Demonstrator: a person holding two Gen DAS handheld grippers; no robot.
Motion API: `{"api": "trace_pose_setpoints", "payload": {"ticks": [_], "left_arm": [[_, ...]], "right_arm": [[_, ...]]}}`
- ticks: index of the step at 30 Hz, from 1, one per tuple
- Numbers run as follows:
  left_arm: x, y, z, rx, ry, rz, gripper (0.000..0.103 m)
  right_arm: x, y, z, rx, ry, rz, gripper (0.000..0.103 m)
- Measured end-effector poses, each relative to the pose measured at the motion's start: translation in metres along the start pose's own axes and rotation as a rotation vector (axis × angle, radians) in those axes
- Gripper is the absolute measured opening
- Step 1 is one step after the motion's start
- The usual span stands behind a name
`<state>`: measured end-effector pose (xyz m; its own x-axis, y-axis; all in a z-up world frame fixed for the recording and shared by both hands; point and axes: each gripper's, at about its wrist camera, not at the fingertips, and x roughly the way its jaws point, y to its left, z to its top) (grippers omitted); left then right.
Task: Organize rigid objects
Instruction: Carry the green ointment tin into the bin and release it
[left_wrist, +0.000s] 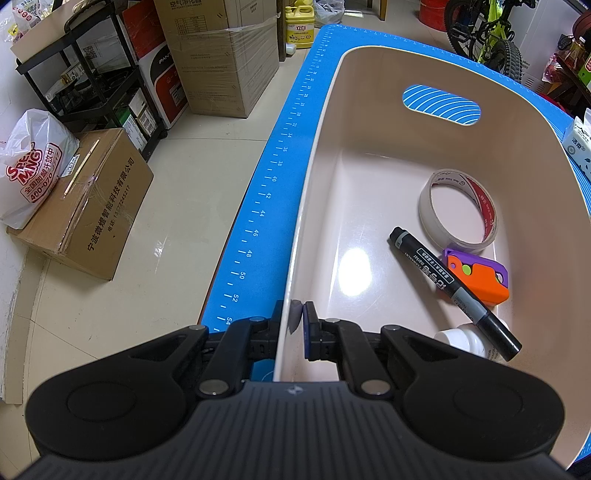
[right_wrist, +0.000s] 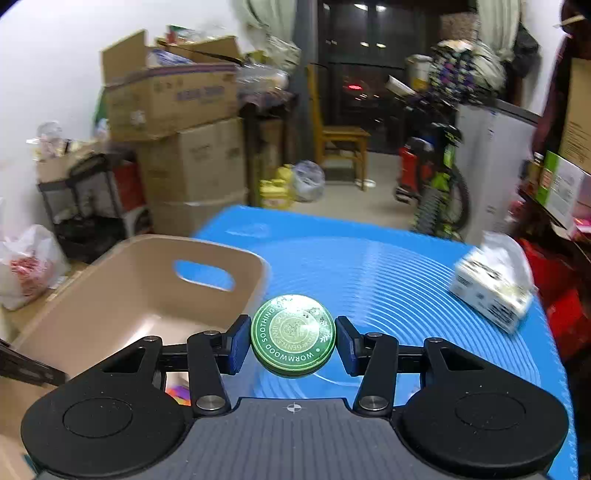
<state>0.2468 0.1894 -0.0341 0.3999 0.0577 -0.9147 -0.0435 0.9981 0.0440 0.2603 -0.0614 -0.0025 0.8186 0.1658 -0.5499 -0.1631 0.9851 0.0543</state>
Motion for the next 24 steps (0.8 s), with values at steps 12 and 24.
{"api": "trace_pose_setpoints", "payload": {"ticks": [12,24], "left_arm": [[0.0,0.0,0.0,0.002,0.0,0.002,0.01],[0.0,-0.001,0.001,0.003,-0.001,0.003,0.01]], "right_arm": [[0.02,0.076,0.012,-0.134,0.073,0.105,0.054],[0.055,0.118,-0.01,-0.242,0.269,0.097,0.054]]}}
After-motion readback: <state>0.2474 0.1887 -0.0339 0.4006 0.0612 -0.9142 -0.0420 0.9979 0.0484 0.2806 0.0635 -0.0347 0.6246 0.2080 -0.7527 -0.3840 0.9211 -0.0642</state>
